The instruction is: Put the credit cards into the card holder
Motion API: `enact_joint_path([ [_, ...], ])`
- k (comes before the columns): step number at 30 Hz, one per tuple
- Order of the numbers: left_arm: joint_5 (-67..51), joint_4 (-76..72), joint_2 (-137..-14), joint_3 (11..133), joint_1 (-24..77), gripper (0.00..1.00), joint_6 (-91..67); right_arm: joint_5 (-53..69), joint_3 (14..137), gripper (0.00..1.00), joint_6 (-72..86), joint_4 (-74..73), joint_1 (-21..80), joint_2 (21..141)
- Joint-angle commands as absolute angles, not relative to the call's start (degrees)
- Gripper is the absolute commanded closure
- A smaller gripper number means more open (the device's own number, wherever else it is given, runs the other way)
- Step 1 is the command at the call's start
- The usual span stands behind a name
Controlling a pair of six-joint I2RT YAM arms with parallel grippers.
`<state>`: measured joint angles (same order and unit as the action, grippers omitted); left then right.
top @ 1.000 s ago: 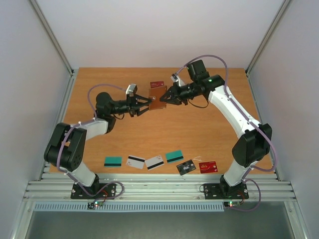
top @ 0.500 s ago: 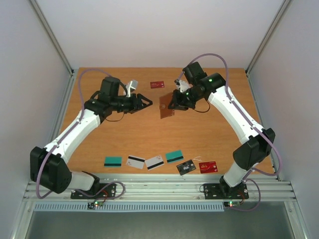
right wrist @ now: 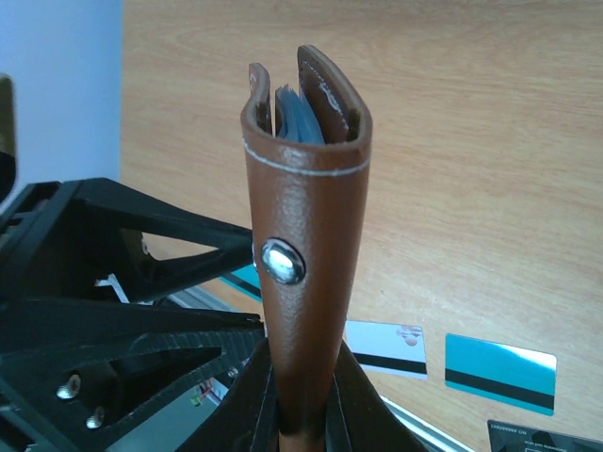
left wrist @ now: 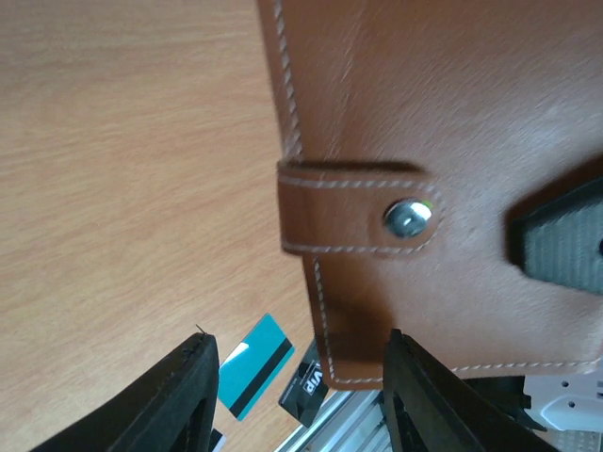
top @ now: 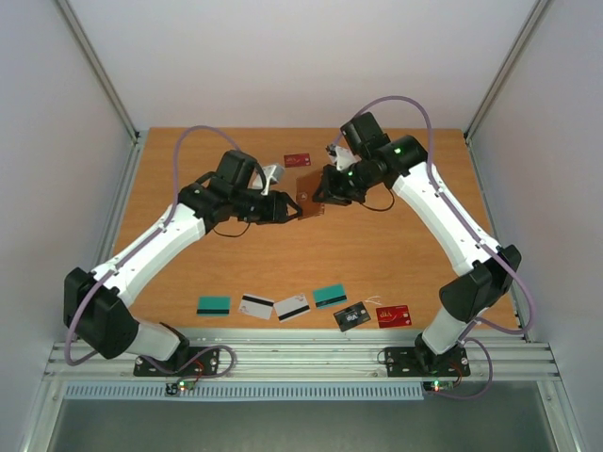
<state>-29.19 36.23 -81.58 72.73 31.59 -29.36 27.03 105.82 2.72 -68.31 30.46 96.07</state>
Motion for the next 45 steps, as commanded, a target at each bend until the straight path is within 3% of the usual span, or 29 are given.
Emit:
enact_joint_path([
  [1, -27.48, 34.94, -79.89, 75.12, 31.98, 0.50, -27.63, 27.82, 107.31, 0.99, 3.68, -69.41, 31.45, 97.34],
  [16, -24.55, 33.63, -82.33, 78.09, 34.15, 0.48, -25.84, 30.26, 109.05, 0.99, 2.91, -69.72, 33.12, 98.26],
  [24, -14.45, 37.64, -83.28, 78.54, 34.28, 0.60, -23.84, 33.40, 108.85, 0.99, 3.23, -69.38, 33.29, 97.15],
  [31, -9.91, 38.39, -84.41, 79.72, 36.31, 0.65, -20.99, 37.05, 108.54, 0.99, 4.19, -68.61, 33.44, 96.28],
  [36, 2.20, 43.74, -86.44, 82.17, 39.23, 0.72, -18.47, 34.76, 108.72, 0.99, 4.99, -69.74, 33.39, 95.80],
  [45, 13.42, 48.63, -87.47, 82.23, 38.58, 0.70, -20.07, 30.53, 109.49, 0.99, 3.94, -74.10, 33.39, 95.86],
])
